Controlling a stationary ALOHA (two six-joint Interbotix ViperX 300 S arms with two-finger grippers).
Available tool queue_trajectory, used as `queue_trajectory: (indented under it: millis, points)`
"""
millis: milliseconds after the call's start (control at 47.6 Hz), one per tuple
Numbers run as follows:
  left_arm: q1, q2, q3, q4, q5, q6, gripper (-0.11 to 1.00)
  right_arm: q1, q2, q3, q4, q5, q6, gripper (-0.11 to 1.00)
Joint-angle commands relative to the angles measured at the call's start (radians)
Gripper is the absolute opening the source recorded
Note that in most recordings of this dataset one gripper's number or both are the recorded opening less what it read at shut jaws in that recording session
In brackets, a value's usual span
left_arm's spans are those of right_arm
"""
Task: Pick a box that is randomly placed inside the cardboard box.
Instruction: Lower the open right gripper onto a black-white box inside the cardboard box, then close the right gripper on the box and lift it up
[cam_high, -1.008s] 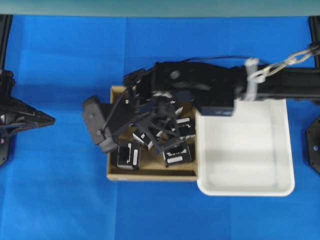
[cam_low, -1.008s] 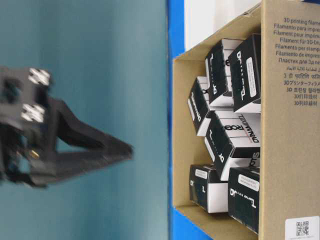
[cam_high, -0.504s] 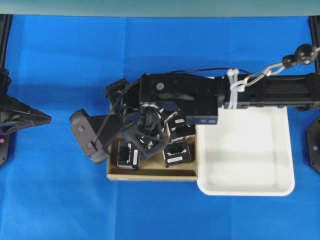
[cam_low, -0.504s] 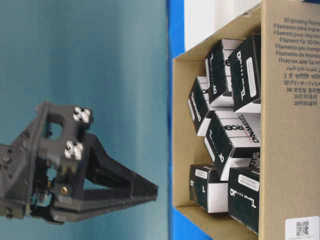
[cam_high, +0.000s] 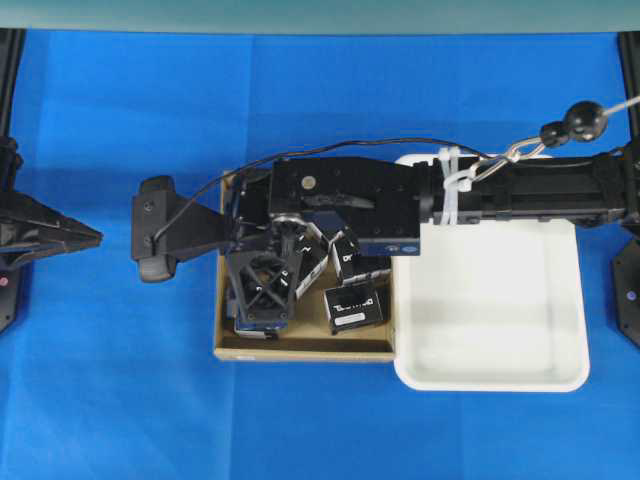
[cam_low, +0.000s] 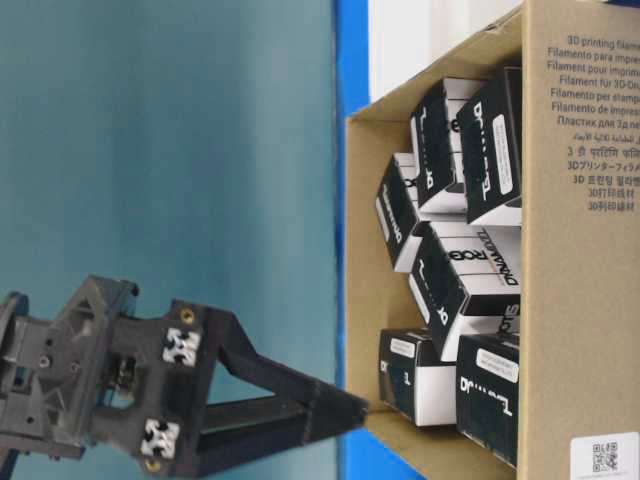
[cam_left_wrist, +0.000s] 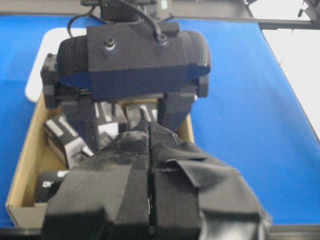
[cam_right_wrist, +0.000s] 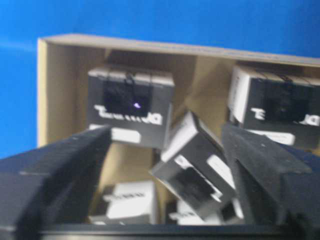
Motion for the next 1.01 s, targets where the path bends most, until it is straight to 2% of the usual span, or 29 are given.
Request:
queue_trajectory:
  millis: [0, 84, 252, 504, 987]
  points:
    - [0.002, 0.005, -0.025, 0.000, -0.005, 0.000, -0.07, 0.012, 0.015, 0.000, 0.005, -0.023, 0.018, 0.99]
    - [-0.002, 0.003, -0.023, 0.002, -0.002, 0.000, -0.07, 0.018, 0.031, 0.002, 0.014, -0.032, 0.051, 1.00]
    - [-0.002, 0.003, -0.026, 0.002, 0.044, -0.009, -0.06, 0.025, 0.057, 0.006, 0.063, -0.037, 0.084, 0.99]
    - [-0.002, -0.002, -0.026, 0.002, 0.080, -0.041, -0.07, 0.028, 0.083, 0.028, 0.063, -0.060, 0.086, 0.99]
    - [0.000, -0.014, -0.026, 0.002, 0.081, -0.040, -0.06, 0.017, 0.103, 0.071, 0.061, -0.129, 0.081, 0.99]
